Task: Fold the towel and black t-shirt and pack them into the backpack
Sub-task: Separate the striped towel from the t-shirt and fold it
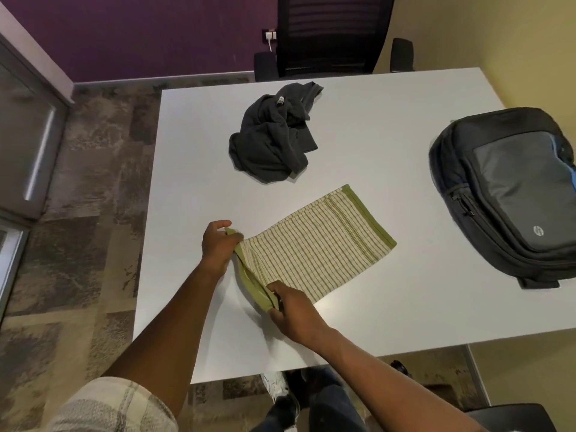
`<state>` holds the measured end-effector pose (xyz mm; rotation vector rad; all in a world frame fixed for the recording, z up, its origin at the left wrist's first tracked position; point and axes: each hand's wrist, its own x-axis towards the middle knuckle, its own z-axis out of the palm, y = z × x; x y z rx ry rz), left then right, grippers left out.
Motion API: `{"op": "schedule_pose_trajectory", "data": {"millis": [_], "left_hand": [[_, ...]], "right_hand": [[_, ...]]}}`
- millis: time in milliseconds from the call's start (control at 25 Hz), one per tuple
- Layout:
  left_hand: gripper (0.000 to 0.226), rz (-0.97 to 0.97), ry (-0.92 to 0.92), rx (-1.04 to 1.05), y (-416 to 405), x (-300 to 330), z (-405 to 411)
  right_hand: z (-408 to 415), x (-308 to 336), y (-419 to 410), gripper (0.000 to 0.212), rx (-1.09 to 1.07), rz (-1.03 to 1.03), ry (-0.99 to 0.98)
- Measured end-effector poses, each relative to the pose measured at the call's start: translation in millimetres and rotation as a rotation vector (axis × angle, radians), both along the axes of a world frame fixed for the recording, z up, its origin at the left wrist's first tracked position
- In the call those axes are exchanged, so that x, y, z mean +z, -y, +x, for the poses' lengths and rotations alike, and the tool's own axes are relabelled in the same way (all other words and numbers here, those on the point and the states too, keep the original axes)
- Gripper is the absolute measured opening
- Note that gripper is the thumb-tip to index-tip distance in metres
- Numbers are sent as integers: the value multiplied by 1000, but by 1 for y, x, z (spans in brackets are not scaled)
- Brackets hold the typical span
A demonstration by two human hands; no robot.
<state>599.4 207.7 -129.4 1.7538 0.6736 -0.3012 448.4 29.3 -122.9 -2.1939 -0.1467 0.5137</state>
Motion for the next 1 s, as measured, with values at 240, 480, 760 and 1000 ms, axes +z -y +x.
{"op": "schedule_pose_trajectory", "data": {"millis": [240, 480, 760, 1000], "left_hand": [[43, -41, 53, 23, 68, 24, 43], [42, -68, 63, -53, 145, 30, 78], [41, 31, 65, -168, 227, 8, 106], [38, 77, 77, -242, 274, -6, 119]], "right_hand": [[24, 31, 52, 31, -297, 212, -101], [46, 45, 114, 24, -556, 483, -204], [67, 35, 178, 24, -704, 498, -247], [76, 19, 219, 21, -746, 465, -249]]}}
